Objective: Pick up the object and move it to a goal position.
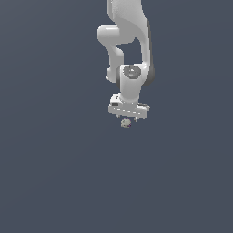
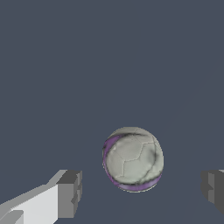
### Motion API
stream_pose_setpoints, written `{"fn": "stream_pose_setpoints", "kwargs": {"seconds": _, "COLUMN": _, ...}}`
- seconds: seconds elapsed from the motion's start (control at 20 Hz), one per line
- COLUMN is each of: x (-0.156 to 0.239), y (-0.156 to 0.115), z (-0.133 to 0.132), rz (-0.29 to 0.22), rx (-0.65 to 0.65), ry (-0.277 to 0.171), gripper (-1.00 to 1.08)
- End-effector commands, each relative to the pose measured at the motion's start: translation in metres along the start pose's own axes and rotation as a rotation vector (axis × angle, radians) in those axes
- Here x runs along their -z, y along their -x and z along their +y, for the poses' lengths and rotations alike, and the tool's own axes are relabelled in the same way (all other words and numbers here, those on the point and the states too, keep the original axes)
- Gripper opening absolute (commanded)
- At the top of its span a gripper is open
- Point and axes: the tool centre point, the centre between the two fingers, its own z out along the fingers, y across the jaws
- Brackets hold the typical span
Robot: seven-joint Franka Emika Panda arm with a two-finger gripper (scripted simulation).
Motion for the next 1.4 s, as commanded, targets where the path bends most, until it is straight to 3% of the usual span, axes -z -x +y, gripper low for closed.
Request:
{"fn": "stream_pose_setpoints", "kwargs": {"seconds": 0.0, "x": -0.007, "y": 0.001, "z": 0.000, "rz": -0.001, "rx": 0.000, "ry": 0.000, "gripper": 1.00}}
{"fn": "stream_pose_setpoints", "kwargs": {"seconds": 0.65, "x": -0.046, "y": 0.001, "z": 0.001, "rz": 0.000, "rx": -0.003, "ry": 0.000, "gripper": 1.00}}
{"fn": "stream_pose_setpoints", "kwargs": {"seconds": 0.7, "x": -0.046, "y": 0.001, "z": 0.001, "rz": 0.000, "rx": -0.003, "ry": 0.000, "gripper": -1.00}}
{"fn": "stream_pose_setpoints", "kwargs": {"seconds": 1.35, "x": -0.044, "y": 0.000, "z": -0.001, "rz": 0.001, "rx": -0.002, "ry": 0.000, "gripper": -1.00}}
